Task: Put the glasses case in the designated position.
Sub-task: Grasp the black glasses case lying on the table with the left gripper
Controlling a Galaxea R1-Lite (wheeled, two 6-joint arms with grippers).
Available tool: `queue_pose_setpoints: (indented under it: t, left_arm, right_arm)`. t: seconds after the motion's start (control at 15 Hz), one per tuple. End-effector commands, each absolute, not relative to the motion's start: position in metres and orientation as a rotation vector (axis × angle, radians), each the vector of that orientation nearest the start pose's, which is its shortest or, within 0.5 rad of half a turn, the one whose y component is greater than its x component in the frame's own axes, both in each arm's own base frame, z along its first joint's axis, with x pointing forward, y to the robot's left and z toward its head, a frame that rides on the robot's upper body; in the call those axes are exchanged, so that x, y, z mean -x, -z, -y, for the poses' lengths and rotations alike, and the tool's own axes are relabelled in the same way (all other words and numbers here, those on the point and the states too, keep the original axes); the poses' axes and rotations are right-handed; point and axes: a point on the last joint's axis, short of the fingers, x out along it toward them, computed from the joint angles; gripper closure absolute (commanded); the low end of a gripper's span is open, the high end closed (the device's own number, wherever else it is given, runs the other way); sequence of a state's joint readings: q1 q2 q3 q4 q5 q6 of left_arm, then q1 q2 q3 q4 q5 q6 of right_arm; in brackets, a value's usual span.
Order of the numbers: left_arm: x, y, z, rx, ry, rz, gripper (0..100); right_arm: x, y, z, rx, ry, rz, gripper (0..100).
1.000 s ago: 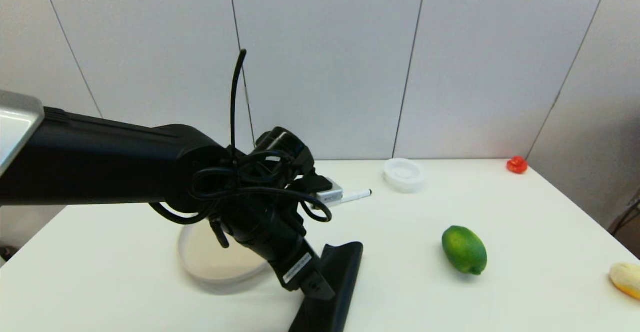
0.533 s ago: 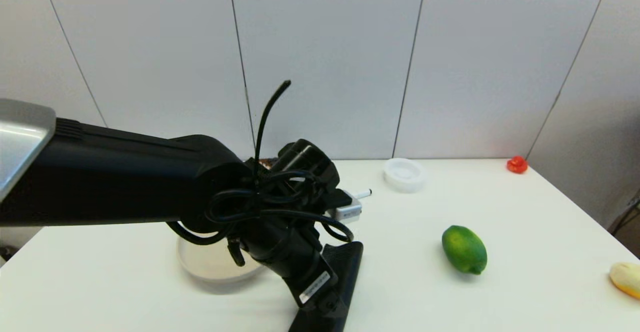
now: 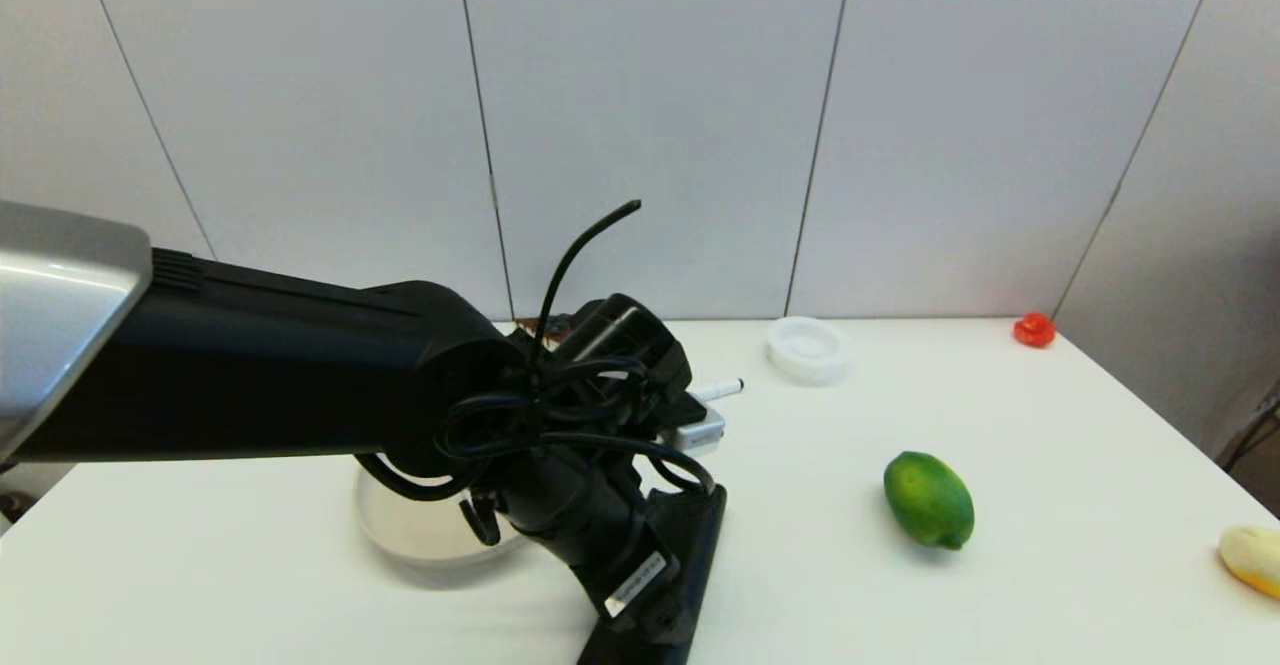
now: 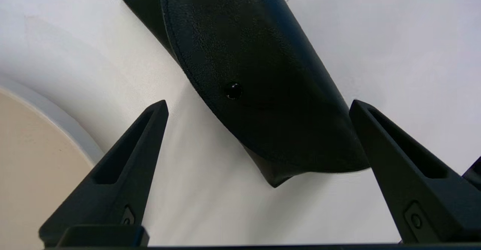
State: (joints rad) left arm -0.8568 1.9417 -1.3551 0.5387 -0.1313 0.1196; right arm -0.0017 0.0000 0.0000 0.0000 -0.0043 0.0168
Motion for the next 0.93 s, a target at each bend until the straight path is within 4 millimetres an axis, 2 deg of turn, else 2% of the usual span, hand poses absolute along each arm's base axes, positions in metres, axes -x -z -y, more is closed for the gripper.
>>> queue_pose_setpoints:
  t: [0.07, 0.53, 0.93]
  left_arm:
    - [-0.2161, -0.1503, 0.2681, -0.426, 0.912, -1.070, 0]
    - [-0.2146, -0.1487, 0.2754, -0.315, 0.877, -1.047, 0]
    - [-0.2188, -0.1510, 0.2707, -0.374, 0.818, -1.041, 0]
  right_arm:
    - [0.0228, -0.0755, 0.0001, -0.017, 0.006, 0.000, 0]
    - [0.0228, -0.0755, 0.0001, -0.017, 0.006, 0.000, 0]
    - [0.0228, -0.0755, 0.0001, -0.017, 0.006, 0.000, 0]
